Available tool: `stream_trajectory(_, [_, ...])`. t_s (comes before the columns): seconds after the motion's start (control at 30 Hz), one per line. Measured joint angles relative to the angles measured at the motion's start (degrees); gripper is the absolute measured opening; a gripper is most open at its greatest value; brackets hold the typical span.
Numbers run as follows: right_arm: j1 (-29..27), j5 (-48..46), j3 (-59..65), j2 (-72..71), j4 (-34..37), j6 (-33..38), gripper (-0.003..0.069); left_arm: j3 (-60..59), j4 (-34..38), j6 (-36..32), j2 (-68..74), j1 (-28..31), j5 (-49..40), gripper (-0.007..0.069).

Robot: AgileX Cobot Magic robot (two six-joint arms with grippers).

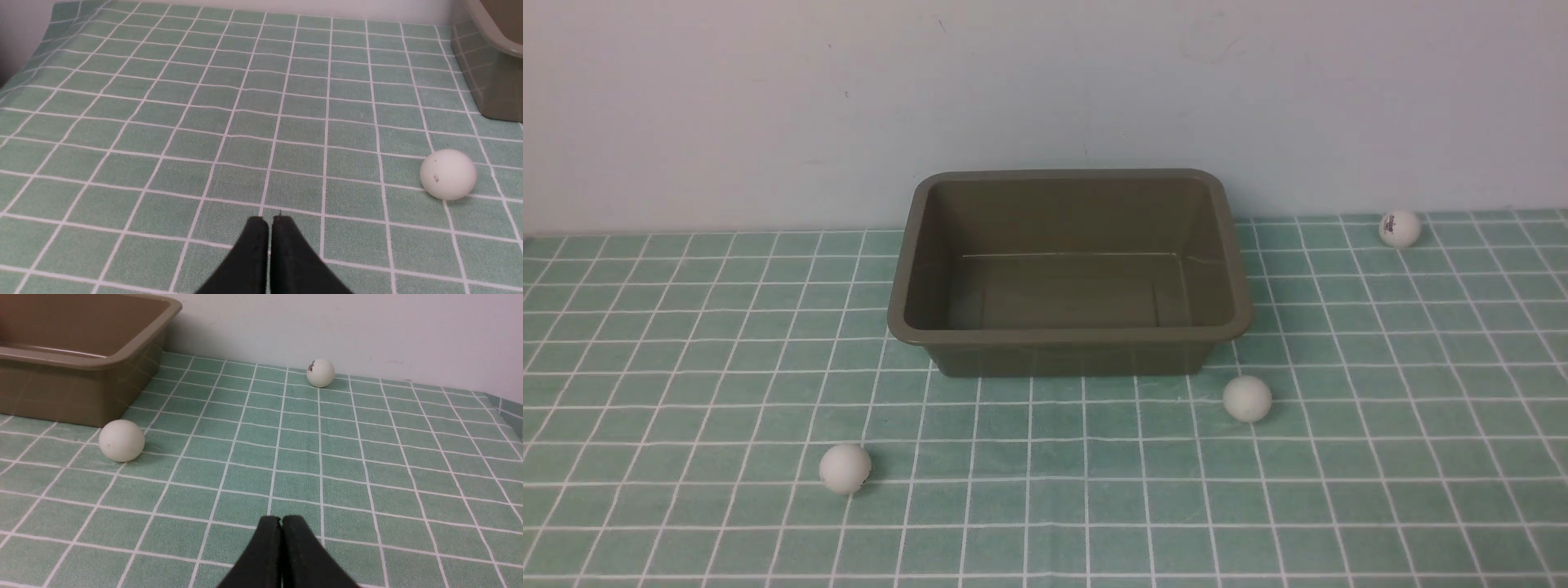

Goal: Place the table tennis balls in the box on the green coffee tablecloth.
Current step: 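Reach for and grasp a ping pong ball on the table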

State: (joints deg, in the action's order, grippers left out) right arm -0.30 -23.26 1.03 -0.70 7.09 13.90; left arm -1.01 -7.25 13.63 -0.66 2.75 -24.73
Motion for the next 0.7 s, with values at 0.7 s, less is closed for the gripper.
stream_trajectory(0.7, [0.0, 14.1, 0.6, 0.0, 41.2, -0.8, -0.0017, 0.0, 0.0, 0.0, 0.0, 0.0, 0.0, -0.0004])
